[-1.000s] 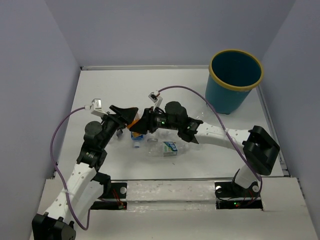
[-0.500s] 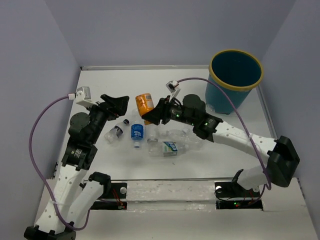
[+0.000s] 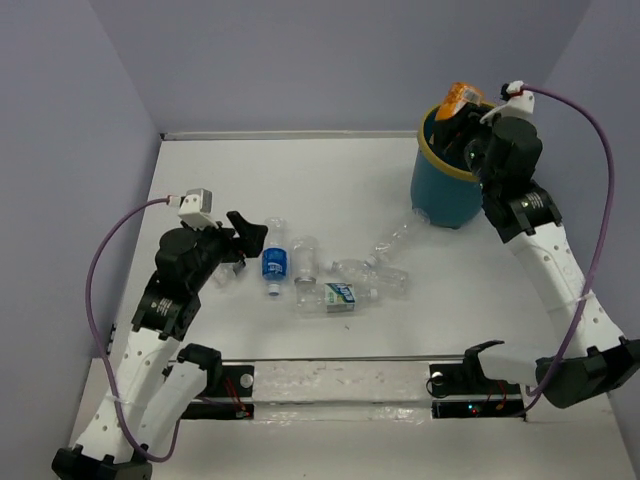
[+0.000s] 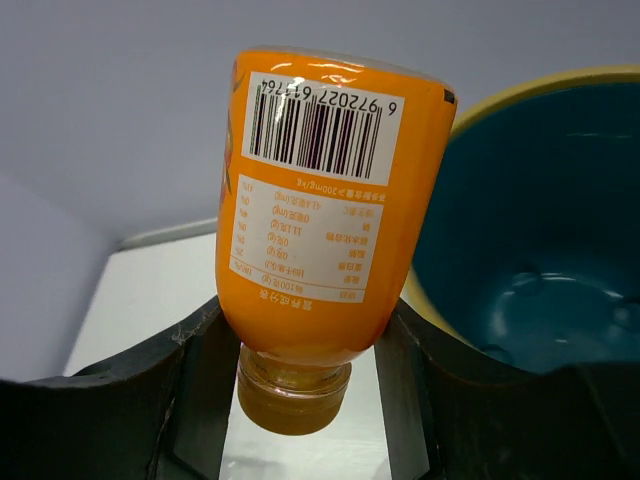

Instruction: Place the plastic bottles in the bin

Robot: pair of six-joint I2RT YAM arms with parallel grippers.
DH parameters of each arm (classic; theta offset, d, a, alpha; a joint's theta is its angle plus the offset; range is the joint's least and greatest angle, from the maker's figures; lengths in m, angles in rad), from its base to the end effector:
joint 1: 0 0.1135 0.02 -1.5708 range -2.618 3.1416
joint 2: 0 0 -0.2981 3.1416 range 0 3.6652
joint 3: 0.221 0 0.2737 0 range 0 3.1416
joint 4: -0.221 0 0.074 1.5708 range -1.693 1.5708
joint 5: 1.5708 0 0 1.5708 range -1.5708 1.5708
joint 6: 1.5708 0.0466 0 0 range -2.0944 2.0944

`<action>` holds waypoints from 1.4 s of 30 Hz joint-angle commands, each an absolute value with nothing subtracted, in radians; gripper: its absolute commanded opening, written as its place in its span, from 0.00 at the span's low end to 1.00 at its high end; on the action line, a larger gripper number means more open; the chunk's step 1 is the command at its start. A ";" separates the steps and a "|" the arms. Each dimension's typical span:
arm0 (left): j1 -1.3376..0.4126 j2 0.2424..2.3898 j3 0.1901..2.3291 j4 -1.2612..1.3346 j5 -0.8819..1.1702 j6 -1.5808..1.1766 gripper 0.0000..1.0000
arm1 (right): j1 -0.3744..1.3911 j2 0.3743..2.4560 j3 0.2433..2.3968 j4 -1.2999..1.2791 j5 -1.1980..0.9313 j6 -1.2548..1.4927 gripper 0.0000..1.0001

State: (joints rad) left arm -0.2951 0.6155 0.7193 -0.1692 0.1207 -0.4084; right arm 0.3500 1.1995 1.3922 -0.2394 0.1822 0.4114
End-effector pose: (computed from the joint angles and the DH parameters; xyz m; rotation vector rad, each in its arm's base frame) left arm 0.1476 -0.0507 0.3651 -0.0002 1.6741 -0.6342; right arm 0.2679 0.0888 0.4957 0.1919 1.6232 0.4393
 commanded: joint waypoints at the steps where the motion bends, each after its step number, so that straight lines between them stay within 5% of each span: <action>1: -0.299 0.609 0.686 -0.173 0.208 -0.353 0.99 | 0.226 1.287 1.456 -0.396 0.360 0.330 0.00; 6: -0.331 0.623 0.680 -0.181 0.187 -0.354 0.99 | 0.088 1.402 1.526 -0.443 0.331 0.314 0.00; 11: -0.337 0.692 0.683 -0.216 0.106 -0.382 0.99 | 0.078 1.430 1.621 -0.505 0.332 0.262 0.93; 12: -0.337 0.705 0.684 -0.222 0.097 -0.385 0.99 | 0.078 1.421 1.634 -0.514 0.315 0.261 0.96; 16: -0.337 0.781 0.692 -0.236 0.094 -0.390 0.99 | 0.106 1.370 1.619 -0.526 0.166 0.293 0.96; 24: -0.333 0.717 0.704 -0.242 0.006 -0.408 0.98 | 0.704 1.406 1.382 -0.431 0.232 0.389 0.95; 27: -0.325 0.626 0.707 -0.244 -0.098 -0.428 0.98 | 0.826 1.507 1.373 -0.338 0.195 0.449 0.84; 32: -0.314 0.459 0.733 -0.267 -0.300 -0.454 0.95 | 0.956 1.707 1.474 -0.270 0.257 0.521 0.70; 42: -0.333 0.379 0.727 -0.287 -0.359 -0.465 0.95 | 1.025 1.995 1.646 -0.275 0.314 0.612 0.72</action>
State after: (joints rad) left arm -0.3191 0.4011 0.7059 -0.2932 -0.3027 -0.4564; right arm 1.0046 1.9713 1.5455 -0.3260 0.2455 0.5629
